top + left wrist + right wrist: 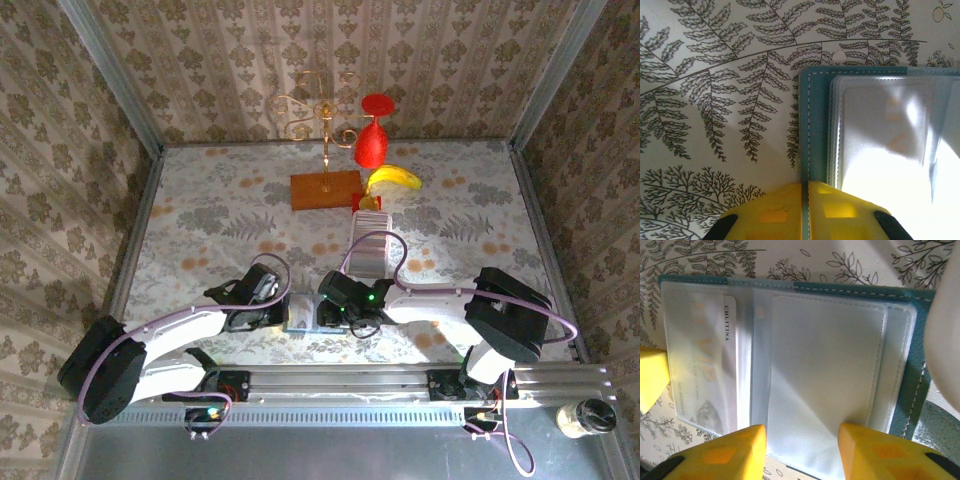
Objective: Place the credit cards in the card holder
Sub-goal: Flip over the card slot in the card holder.
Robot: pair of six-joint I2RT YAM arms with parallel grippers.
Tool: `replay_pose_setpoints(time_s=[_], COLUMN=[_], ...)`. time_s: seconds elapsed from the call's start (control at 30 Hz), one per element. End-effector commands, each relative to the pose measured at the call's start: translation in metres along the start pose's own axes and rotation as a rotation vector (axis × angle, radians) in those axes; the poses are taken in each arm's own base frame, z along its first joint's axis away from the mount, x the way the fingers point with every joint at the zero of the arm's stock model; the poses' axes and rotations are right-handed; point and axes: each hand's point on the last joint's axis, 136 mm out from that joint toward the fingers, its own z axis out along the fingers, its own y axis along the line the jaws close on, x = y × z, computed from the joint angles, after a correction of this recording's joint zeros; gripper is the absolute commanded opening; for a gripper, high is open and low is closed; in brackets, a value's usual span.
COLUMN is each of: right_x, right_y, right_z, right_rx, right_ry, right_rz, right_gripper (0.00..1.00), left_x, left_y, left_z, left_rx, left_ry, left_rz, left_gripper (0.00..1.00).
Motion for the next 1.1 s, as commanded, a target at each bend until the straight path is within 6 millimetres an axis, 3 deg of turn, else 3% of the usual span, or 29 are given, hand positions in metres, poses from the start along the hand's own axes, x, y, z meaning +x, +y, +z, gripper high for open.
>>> replay_pose_setpoints(time_s=[0.0, 0.27, 0.63, 1.07], right_x=[0.006, 0.008, 0.004, -0.002], right_y=[-0.025, -0.02, 0.032, 0.054], right_z=[0.001, 0.006, 0.031, 0.022], right_rx=[0.128, 0.158, -0.076, -0.19], right_ry=[-0.008, 0.0, 0.007, -0.019], right_rz=[0.007, -0.018, 0.048, 0.083], right_gripper=[0.47, 0.48, 0.49, 0.46], left_x=[0.026, 0.029, 0.038, 0.036], left_y=[0.013, 0.01, 0.012, 0.017], left_z=[0.004, 0.0, -0.004, -0.004], left_rx=[-0.026, -0.009, 0.009, -0.014], left_ry=[0.09, 0.088, 0.086, 0.064], left_rz=[-0.017, -0.024, -0.048, -0.059], left_gripper=[0.11, 0.11, 0.13, 0.13])
